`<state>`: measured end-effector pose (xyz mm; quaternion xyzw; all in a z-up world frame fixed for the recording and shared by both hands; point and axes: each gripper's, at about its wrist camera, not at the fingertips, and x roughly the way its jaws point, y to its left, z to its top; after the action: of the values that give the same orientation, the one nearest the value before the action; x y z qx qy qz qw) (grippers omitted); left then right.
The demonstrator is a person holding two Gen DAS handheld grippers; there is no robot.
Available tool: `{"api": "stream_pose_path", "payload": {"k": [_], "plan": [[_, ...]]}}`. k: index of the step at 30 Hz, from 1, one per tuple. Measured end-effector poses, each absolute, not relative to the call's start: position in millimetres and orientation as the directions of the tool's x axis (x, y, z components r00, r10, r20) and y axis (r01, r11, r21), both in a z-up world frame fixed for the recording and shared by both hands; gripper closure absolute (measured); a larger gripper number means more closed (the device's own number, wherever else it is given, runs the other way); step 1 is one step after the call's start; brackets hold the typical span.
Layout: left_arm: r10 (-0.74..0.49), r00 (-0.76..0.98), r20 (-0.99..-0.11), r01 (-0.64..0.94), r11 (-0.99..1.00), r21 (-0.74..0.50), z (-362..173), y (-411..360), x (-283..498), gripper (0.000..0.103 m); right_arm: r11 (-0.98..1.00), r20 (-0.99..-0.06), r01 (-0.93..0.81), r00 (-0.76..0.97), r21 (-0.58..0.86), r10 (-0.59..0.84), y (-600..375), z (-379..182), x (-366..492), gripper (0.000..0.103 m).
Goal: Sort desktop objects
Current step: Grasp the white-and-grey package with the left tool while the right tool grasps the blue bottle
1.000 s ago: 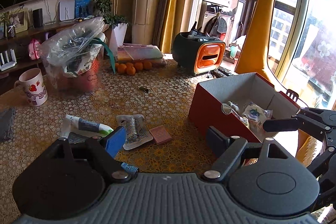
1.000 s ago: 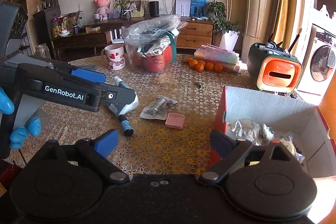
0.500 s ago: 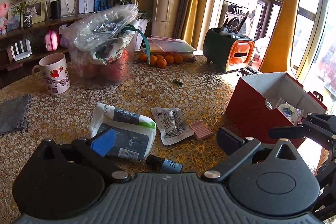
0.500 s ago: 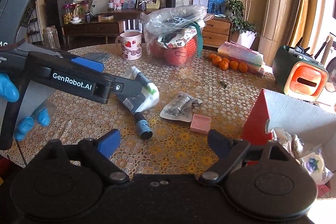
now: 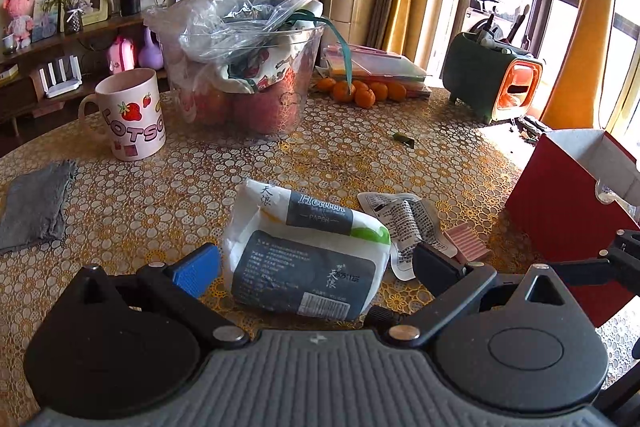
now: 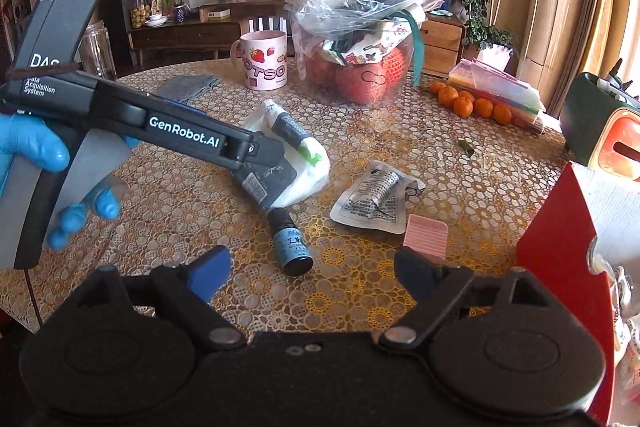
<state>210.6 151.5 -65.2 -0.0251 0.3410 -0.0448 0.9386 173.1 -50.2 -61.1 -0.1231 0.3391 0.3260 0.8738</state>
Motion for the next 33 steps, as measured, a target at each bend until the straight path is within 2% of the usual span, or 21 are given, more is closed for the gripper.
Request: {"api": "stream_pose_path", "payload": {"k": [16,22,27,33], "plan": [[-0.155,0.723,-0.673,0.127,0.988,-0.09,-108,184,256,0.0,0.729,-0.708,-0.684,0.51,0.011,0.49,-22,-86,198,0.019],[-0.196,0.71,-0.677,0.13,0.981,-0.147,-120,186,264,0.0,0.72,-0.723,-0.694,0.493,0.009,0.484,-10,-97,207,0.023],[-0.231,0.698,-0.678,0.163,0.973,-0.163,-124,177,267,0.0,0.718,-0.734,-0.696,0.485,0.004,0.475,-1,-106,214,0.028],[-0.245,0.689,-0.682,0.197,0.969,-0.149,-130,164,266,0.0,0.714,-0.739,-0.7,0.484,-0.006,0.468,4,-114,216,0.041]]}}
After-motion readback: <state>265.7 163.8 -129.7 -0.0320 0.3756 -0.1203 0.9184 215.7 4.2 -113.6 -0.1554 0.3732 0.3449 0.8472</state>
